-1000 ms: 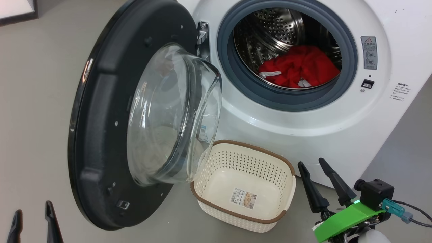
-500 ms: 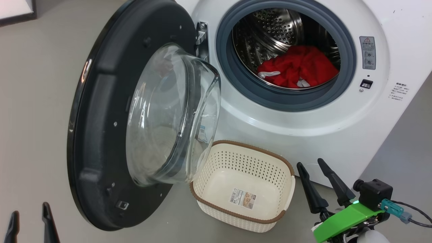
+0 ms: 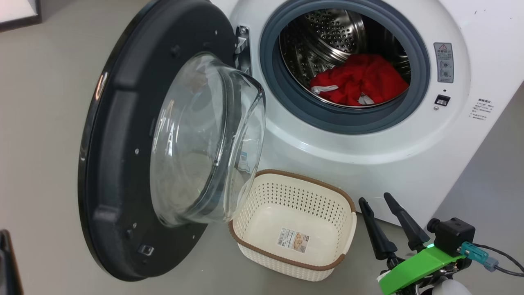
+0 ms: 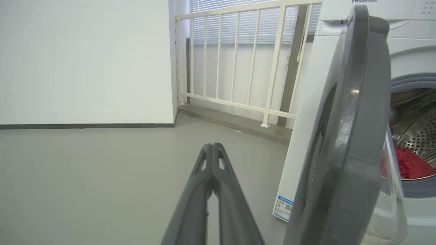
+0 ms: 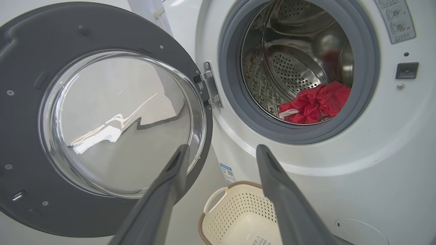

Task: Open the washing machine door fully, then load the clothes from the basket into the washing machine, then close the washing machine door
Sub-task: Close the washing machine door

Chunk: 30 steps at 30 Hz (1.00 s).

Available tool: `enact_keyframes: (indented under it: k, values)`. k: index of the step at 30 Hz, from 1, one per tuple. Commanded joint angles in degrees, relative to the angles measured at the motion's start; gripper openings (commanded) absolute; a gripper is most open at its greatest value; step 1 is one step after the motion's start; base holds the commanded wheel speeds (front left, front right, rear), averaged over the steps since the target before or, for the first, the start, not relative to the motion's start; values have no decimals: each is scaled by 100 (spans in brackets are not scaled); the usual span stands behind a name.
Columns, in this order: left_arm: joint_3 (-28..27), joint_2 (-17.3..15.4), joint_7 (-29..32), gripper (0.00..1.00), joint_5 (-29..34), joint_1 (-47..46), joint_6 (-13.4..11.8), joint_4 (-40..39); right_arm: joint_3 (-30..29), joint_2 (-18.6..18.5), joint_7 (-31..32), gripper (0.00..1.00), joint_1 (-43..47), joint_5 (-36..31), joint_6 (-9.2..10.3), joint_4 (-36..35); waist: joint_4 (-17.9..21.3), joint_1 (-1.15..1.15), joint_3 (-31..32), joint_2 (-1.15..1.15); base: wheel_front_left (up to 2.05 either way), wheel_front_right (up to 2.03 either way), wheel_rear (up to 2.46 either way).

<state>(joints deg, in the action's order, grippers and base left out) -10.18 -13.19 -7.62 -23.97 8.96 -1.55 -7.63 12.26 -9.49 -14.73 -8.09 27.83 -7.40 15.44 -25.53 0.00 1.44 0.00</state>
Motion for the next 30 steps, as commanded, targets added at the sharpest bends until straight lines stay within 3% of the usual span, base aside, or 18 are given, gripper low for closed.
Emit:
enact_keyframes:
  k: [1,8,12,18,30]
  values:
    - [-258,-177,62,0,-116,-361,64,-208,128,-10,-27,100,-11,16,-9,-133,10,0,-6,0,0,0,0]
    - [-679,-95,1000,0,-1780,-850,267,-346,146,-19,-27,100,-36,51,-9,-108,80,0,-56,0,0,0,0]
    - [-916,31,1601,0,-2851,-1112,217,-291,127,-32,-27,100,-54,62,-9,-106,145,0,-83,0,0,0,0]
    - [-1240,89,2299,0,-3999,-1412,-34,-213,131,-33,-27,100,-69,81,-9,-85,250,0,-99,0,0,0,0]
    - [-1431,-136,3498,0,-5240,-2007,-741,111,115,-35,-27,100,-76,111,-9,-72,357,0,-65,0,0,0,0]
